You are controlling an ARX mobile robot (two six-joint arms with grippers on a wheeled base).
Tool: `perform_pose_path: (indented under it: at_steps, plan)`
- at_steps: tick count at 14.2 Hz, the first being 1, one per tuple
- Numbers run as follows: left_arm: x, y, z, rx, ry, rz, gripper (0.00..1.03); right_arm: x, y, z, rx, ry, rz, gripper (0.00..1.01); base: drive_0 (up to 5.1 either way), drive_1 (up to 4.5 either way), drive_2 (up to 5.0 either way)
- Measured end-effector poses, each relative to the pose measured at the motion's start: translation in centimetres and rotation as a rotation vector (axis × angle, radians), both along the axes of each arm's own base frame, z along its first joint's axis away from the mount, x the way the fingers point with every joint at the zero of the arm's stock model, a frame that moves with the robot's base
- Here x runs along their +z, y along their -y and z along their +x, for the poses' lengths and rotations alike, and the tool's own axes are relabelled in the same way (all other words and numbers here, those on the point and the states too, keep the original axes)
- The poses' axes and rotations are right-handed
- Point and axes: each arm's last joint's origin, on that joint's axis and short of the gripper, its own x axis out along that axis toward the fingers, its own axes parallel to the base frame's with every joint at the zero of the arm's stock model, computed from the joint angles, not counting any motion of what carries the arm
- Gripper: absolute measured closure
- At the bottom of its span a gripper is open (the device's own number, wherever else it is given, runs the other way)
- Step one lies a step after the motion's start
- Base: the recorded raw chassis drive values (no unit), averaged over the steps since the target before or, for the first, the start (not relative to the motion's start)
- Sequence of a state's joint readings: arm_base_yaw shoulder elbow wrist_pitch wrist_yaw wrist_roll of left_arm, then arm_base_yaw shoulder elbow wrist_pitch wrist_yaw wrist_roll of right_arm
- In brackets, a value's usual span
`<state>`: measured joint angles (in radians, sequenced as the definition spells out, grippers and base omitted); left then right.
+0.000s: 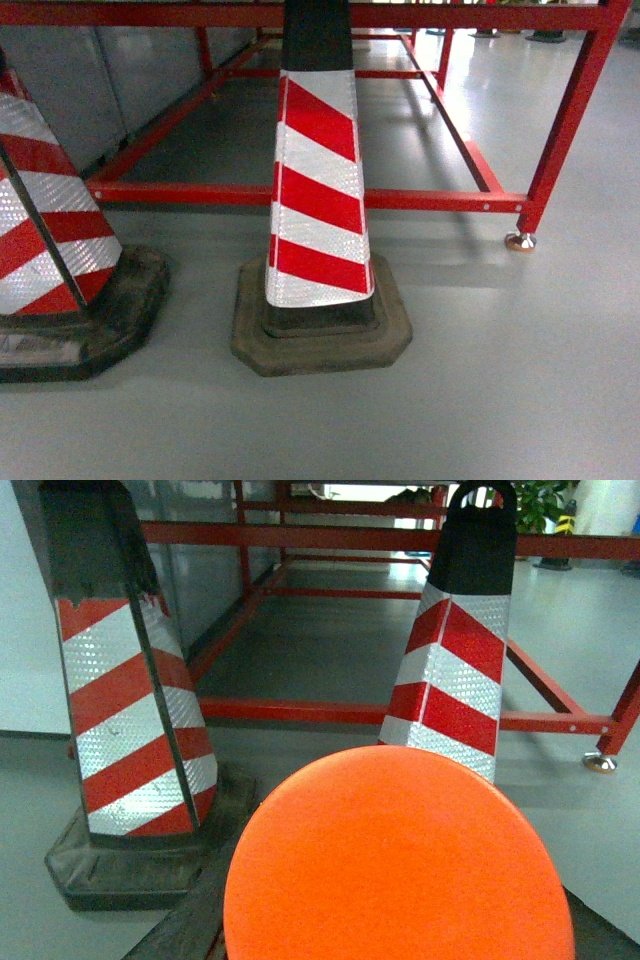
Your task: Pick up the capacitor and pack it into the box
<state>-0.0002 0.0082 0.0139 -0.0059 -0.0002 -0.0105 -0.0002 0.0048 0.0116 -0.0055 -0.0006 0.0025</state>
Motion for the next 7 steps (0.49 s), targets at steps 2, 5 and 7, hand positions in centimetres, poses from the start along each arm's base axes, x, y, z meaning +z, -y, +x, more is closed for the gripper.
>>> perform_pose_path:
  at_steps: [2,5,7]
  plan:
    - [0.0,0.0,0.0,0.0,0.0,0.0,0.59,0.01,0.0,0.0,0.0,0.001,0.0,0.03,0.1,3.94,-3.7]
    - [-0.02,0.0,0.0,0.0,-0.002,0.0,0.59,0.0,0.0,0.0,0.0,0.0,0.0,0.03,0.0,2.22,-2.2]
    - [-0.01,0.0,0.0,0.0,-0.002,0.0,0.59,0.01,0.0,0.0,0.0,0.001,0.0,0.03,0.0,0.0,0.0]
